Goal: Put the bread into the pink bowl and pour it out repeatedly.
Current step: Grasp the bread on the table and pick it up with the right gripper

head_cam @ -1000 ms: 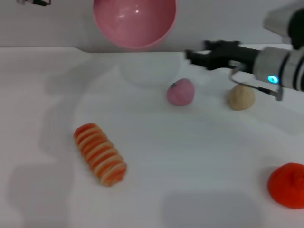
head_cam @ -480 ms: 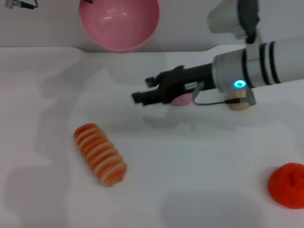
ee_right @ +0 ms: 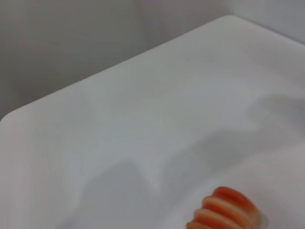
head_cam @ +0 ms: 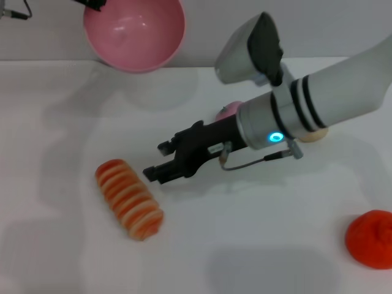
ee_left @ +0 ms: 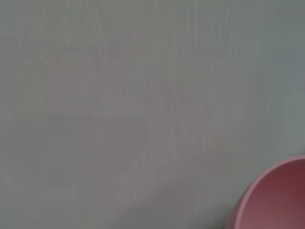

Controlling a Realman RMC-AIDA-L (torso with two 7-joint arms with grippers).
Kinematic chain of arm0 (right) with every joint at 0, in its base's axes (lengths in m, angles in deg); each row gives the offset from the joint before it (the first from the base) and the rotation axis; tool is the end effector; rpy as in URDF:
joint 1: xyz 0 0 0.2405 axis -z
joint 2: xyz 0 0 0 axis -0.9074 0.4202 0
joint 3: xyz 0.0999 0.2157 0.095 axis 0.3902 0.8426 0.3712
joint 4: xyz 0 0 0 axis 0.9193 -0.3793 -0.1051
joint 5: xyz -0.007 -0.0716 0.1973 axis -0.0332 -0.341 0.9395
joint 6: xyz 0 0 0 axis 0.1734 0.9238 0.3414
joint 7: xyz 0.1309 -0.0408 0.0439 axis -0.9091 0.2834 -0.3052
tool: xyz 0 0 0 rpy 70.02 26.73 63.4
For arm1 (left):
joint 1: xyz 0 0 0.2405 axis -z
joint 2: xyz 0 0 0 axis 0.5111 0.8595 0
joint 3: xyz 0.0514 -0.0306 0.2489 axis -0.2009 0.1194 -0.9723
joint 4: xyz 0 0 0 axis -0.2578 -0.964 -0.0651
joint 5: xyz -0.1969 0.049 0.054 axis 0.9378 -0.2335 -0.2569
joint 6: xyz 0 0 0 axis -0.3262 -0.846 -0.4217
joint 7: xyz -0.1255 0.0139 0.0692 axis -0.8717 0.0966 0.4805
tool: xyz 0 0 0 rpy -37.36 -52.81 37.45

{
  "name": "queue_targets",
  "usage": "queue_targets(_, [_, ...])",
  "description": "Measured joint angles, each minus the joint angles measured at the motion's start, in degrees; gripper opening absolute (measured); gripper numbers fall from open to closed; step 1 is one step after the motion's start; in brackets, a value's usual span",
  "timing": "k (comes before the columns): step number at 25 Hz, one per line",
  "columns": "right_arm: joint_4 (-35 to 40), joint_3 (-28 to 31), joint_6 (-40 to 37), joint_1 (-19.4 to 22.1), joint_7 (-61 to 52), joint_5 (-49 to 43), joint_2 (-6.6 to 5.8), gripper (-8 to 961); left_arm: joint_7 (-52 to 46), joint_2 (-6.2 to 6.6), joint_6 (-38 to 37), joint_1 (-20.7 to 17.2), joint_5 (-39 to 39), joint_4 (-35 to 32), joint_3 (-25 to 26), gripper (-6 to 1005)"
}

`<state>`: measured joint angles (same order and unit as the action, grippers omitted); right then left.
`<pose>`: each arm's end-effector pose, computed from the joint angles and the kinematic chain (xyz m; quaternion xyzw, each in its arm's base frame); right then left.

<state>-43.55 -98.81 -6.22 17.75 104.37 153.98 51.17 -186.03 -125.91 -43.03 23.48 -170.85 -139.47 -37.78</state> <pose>0.1155 0.3679 -0.1074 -0.9764 0.2048 0.0637 0.0236 -0.1546 0.4958 0.0819 -0.8793 -0.2751 0.0031 0.3887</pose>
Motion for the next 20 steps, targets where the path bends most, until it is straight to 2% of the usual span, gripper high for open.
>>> queue_targets(5, [-3.5, -5.0, -3.6, 0.0, 3.3, 4.9, 0.09, 672, 1.7, -0.83, 0.7, -1.3, 0.0, 0.0, 0.0, 44])
queue_targets(7, [-4.4, -7.0, -5.4, 0.0, 4.2, 6.0, 0.18, 672, 2.3, -1.58, 1.2, -1.8, 0.0, -0.1, -0.2, 44])
queue_targets(9, [-4.6, -8.9, -6.9, 0.0, 4.4, 6.4, 0.23, 672, 2.3, -1.58, 1.2, -1.8, 0.0, -0.1, -0.2, 44])
queue_targets(11, [-4.6, -11.3, -8.6, -0.1, 4.4, 7.4, 0.24, 672, 2.8, -2.34, 1.2, -2.3, 0.0, -0.6, -0.2, 44])
queue_targets(20, [-4.7, -19.0, -12.6, -0.9, 4.9, 12.9, 0.35, 671, 3.7, -2.88, 1.8, -2.4, 0.0, -0.6, -0.2, 44])
